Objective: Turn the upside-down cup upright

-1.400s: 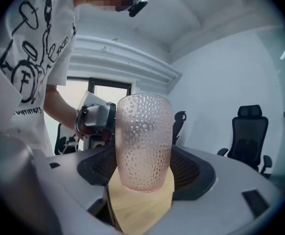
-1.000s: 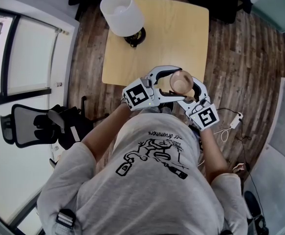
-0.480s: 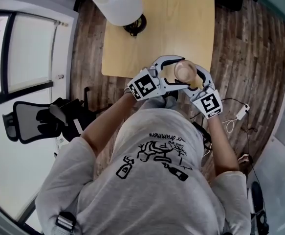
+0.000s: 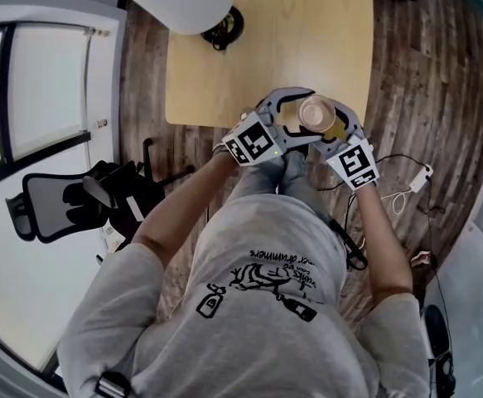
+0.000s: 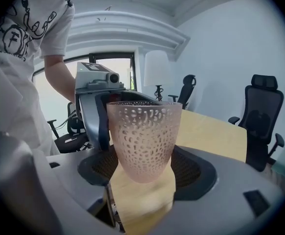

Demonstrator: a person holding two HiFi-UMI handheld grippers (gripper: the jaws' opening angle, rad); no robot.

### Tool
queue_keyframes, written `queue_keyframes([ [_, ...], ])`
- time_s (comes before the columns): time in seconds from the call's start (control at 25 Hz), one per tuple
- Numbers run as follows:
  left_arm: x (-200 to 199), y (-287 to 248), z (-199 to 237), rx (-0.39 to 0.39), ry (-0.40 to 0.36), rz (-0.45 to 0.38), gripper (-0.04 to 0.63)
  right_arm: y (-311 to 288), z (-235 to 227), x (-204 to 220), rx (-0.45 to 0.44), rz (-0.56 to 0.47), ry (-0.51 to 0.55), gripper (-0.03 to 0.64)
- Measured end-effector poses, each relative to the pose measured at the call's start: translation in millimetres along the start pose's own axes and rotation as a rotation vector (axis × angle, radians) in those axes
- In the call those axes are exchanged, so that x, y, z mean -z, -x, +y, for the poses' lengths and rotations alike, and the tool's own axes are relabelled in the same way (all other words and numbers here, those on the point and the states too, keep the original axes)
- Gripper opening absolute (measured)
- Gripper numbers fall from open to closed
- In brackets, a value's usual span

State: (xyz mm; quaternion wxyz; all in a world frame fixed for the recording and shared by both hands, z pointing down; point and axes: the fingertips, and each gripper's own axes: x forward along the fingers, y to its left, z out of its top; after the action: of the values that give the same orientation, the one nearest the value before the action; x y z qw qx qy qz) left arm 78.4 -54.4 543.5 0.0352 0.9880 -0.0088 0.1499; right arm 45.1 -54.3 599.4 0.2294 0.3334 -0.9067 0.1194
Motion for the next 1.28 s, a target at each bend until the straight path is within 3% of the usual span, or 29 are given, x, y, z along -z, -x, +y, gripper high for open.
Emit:
queue_keyframes([
  [0.6, 66.2, -27.3, 9.5, -0.042, 0.003, 0.039, 0.373, -34.5, -11.0, 64.3, -0.032, 0.107, 0.010, 0.321],
  [1.28, 82.0, -35.4, 14.1, -0.055, -0.011, 0.040, 0.373, -43.3, -16.2, 82.3, -0.043, 0.145, 0.029, 0.321],
])
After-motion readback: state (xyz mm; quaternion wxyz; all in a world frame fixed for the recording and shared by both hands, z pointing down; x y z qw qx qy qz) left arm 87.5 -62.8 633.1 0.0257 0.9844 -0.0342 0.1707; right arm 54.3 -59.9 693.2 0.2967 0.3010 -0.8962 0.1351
